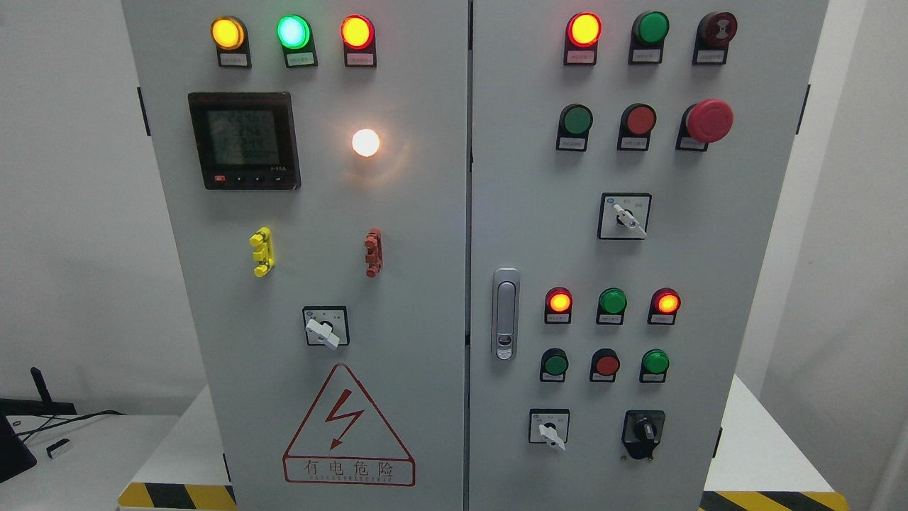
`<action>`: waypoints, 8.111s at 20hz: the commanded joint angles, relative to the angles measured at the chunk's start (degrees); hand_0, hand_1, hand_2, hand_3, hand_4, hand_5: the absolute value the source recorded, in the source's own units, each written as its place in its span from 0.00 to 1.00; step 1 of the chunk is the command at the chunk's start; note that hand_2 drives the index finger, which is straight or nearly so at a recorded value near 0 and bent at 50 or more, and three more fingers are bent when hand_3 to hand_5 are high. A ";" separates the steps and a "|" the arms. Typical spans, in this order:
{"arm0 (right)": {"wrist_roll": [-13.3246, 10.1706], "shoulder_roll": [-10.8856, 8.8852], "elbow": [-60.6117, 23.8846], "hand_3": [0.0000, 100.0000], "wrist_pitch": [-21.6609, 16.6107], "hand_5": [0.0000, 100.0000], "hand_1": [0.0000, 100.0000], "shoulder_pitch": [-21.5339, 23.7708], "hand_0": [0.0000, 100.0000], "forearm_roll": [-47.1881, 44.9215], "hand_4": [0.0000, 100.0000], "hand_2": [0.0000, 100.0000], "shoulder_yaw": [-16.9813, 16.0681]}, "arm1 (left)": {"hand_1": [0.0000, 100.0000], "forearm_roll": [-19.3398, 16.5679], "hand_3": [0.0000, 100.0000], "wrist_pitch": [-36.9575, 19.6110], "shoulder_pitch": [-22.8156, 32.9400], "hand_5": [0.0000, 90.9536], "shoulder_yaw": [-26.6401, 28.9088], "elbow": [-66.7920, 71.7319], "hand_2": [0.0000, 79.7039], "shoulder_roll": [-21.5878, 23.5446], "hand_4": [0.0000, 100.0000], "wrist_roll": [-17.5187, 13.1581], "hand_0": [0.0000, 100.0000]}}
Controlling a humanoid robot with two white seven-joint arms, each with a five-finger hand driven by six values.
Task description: Trip black knob to open circuit
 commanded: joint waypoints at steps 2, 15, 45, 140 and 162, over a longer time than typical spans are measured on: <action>-0.19 -0.70 0.20 0.33 -0.03 0.30 0.39 -0.06 0.25 -0.01 0.31 0.11 -0.37 | 0.39 -1.76 0.00 0.02 0.00 0.00 0.00 -0.01 0.00 0.02 0.00 -0.03 0.12; -0.54 -0.70 -11.36 0.28 -0.30 0.29 0.40 5.37 0.25 -0.01 0.31 0.00 -0.98 | 0.39 -1.76 0.00 0.02 0.00 0.00 0.00 -0.01 0.00 0.02 0.00 -0.03 0.12; -14.25 1.15 -66.83 0.73 -50.92 0.79 0.62 27.18 0.25 -8.45 0.75 0.36 -5.37 | 0.39 -1.76 0.00 0.02 0.00 0.00 0.00 -0.01 0.00 0.02 0.00 -0.03 0.12; -24.89 7.21 -75.56 0.76 7.88 0.91 0.75 -23.88 0.30 -0.54 0.78 0.43 7.46 | 0.39 -1.76 0.00 0.02 0.00 0.00 0.00 -0.01 0.00 -0.07 0.00 -0.03 0.12; -24.89 7.04 -72.39 0.75 9.02 0.90 0.75 -26.25 0.34 -0.63 0.78 0.42 7.63 | 0.39 -1.76 0.00 0.02 0.00 0.00 0.00 -0.01 0.00 -0.07 0.00 -0.03 0.12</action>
